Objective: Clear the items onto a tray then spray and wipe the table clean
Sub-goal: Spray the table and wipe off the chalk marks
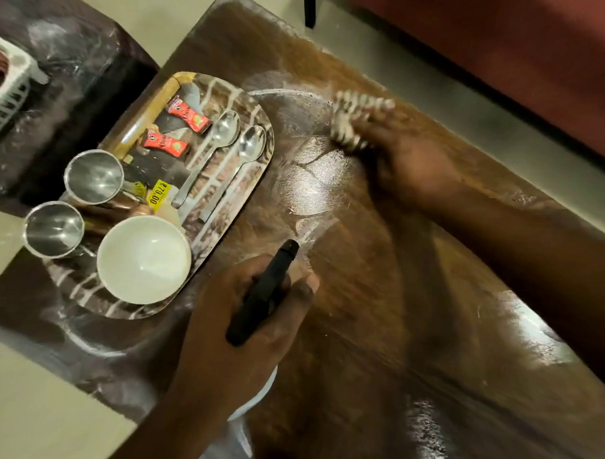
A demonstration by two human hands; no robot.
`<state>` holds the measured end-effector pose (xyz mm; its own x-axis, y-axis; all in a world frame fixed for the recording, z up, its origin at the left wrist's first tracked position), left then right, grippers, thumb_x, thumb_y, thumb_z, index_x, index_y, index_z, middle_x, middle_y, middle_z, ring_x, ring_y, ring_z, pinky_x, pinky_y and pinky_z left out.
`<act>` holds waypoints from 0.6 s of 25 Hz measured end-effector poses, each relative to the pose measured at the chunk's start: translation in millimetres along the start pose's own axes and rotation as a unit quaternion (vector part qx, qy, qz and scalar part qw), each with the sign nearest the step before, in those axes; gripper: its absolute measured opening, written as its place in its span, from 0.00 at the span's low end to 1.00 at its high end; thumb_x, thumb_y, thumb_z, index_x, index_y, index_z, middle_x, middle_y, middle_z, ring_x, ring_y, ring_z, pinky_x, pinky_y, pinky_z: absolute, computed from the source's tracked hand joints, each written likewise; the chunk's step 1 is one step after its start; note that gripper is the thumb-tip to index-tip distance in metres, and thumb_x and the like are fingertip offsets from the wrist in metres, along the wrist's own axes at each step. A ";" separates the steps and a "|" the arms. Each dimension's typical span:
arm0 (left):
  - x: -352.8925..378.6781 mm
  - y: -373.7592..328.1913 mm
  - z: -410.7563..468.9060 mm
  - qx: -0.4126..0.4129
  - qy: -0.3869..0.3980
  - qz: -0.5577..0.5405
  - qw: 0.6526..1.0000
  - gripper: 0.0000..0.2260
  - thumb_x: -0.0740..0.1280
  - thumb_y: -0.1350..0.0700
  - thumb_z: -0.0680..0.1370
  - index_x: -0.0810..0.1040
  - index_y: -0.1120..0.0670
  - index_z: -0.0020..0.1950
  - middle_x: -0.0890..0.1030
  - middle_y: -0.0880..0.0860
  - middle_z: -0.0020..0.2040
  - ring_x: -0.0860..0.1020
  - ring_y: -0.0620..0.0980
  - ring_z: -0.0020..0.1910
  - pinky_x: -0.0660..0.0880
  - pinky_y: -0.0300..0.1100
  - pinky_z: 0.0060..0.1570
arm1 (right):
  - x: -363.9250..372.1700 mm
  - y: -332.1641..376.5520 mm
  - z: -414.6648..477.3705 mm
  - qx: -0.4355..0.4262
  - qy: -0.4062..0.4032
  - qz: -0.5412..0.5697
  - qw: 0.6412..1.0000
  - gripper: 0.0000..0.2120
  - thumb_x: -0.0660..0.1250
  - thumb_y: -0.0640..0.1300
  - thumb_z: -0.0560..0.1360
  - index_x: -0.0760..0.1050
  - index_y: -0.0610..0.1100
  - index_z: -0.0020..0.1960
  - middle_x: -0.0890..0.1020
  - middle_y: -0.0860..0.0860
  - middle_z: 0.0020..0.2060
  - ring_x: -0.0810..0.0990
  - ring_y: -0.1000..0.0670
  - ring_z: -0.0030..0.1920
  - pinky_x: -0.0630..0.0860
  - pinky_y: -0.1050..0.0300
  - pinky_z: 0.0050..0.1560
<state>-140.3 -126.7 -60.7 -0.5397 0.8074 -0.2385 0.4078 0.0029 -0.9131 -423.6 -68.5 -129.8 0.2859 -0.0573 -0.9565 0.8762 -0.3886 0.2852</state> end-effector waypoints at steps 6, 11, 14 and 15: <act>-28.9 27.1 -27.7 -0.015 0.000 -0.015 1.000 0.14 0.78 0.45 0.76 0.82 0.55 0.46 0.78 0.55 0.30 0.79 0.54 0.29 0.78 0.49 0.32 | 31.0 61.9 -24.9 0.192 -0.025 0.066 0.979 0.28 0.60 0.43 0.85 0.63 0.53 0.84 0.65 0.48 0.84 0.62 0.41 0.83 0.63 0.40 0.82; -52.8 33.0 -54.9 0.065 -0.011 0.053 0.996 0.08 0.75 0.43 0.76 0.79 0.42 0.49 0.83 0.49 0.39 0.82 0.47 0.37 0.81 0.47 0.37 | 76.9 188.1 -148.6 -0.116 0.099 0.052 0.987 0.24 0.65 0.49 0.84 0.71 0.51 0.80 0.70 0.50 0.81 0.66 0.41 0.82 0.69 0.42 0.78; -62.3 42.3 -67.6 0.048 0.028 0.046 0.997 0.07 0.75 0.44 0.78 0.82 0.46 0.49 0.83 0.51 0.39 0.83 0.50 0.38 0.81 0.52 0.41 | 70.6 171.3 -160.5 -0.286 0.125 -0.034 0.949 0.22 0.58 0.50 0.87 0.70 0.51 0.80 0.72 0.49 0.80 0.70 0.41 0.80 0.68 0.46 0.75; -65.3 47.7 -72.2 0.012 0.044 0.040 0.998 0.13 0.74 0.42 0.78 0.82 0.52 0.47 0.82 0.54 0.37 0.82 0.55 0.36 0.81 0.56 0.39 | 65.2 154.2 -148.6 -0.254 0.105 -0.053 0.960 0.22 0.60 0.50 0.87 0.70 0.50 0.81 0.73 0.48 0.79 0.72 0.40 0.79 0.68 0.46 0.74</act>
<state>-32.4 -136.7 -64.8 -0.4382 0.8535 -0.2821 0.4291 -0.0771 -0.9000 -212.2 4.4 -139.1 0.2089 0.1652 -0.9639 0.9657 0.1206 0.2300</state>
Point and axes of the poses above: each hand's wrist, its own z-axis towards the middle knuckle, its own x-axis out of the palm, y = z × x, the point moved 5 cm from there along z, towards the middle knuckle
